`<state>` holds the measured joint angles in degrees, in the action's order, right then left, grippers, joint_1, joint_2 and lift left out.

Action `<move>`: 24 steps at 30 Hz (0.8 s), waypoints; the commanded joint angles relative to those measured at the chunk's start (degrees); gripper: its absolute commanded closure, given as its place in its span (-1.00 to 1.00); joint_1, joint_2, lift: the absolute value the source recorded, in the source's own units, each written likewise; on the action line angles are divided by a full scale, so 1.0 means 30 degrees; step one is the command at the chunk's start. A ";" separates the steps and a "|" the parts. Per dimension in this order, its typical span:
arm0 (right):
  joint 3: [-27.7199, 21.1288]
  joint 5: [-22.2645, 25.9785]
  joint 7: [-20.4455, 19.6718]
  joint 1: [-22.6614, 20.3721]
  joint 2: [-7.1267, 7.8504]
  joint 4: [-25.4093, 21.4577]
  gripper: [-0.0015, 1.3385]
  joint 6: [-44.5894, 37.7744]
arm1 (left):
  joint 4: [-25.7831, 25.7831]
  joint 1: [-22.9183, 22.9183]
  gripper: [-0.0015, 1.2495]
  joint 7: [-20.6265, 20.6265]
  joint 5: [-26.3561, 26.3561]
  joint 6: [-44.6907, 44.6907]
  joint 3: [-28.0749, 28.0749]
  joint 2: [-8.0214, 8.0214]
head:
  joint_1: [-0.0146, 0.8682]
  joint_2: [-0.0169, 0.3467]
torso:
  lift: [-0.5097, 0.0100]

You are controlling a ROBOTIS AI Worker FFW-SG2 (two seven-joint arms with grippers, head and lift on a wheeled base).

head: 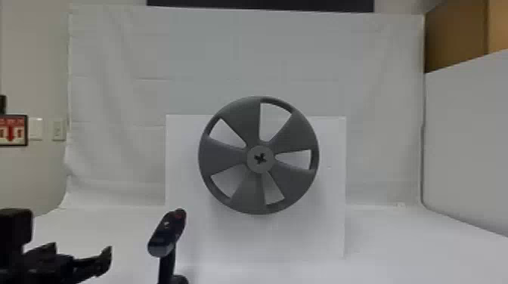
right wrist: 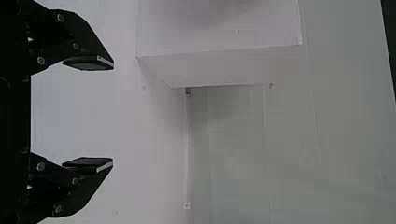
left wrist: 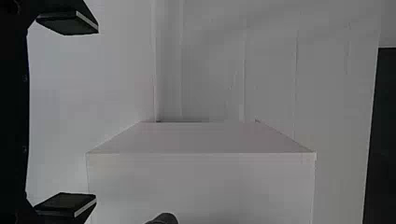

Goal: Grasp the drill and bring into the middle of wheel

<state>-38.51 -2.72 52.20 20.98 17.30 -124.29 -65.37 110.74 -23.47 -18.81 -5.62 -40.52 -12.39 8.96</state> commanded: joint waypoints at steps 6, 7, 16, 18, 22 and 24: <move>0.0033 -0.0003 0.0001 0.0007 0.0005 0.0003 -0.22 -0.0007 | 0.0000 0.0000 -1.00 -0.0001 0.0029 0.0000 -0.0031 0.0000 | -0.97 -0.91 | -0.60; 0.0033 -0.0003 0.0001 0.0007 0.0005 0.0003 -0.22 0.0023 | 0.0000 0.0000 -1.00 -0.0001 0.0029 0.0000 -0.0031 0.0000 | -0.97 -0.91 | -0.60; -0.0055 -0.0003 0.0001 -0.0022 0.0005 -0.0026 -0.22 -0.0007 | 0.0000 0.0029 -1.00 -0.0001 0.0058 0.0000 -0.0031 0.0000 | -0.97 -0.91 | -0.60; -0.0026 -0.0003 0.0001 -0.0022 0.0005 0.0003 -0.22 -0.0007 | 0.0000 0.0029 -1.00 -0.0001 0.0058 0.0000 -0.0031 0.0000 | -0.97 -0.91 | -0.60; -0.0026 -0.0003 0.0001 -0.0022 0.0005 0.0003 -0.22 0.0023 | 0.0000 0.0029 -1.00 -0.0001 0.0088 0.0000 -0.0001 0.0000 | -0.97 -0.91 | -0.60; -0.0026 -0.0003 0.0001 -0.0022 0.0005 0.0003 -0.22 -0.0007 | 0.0000 0.0029 -1.00 -0.0001 0.0088 0.0000 -0.0001 0.0000 | -0.97 -0.91 | -0.60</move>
<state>-38.65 -2.72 52.20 20.92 17.32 -124.29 -65.38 110.74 -23.38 -18.81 -5.41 -40.52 -12.47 8.96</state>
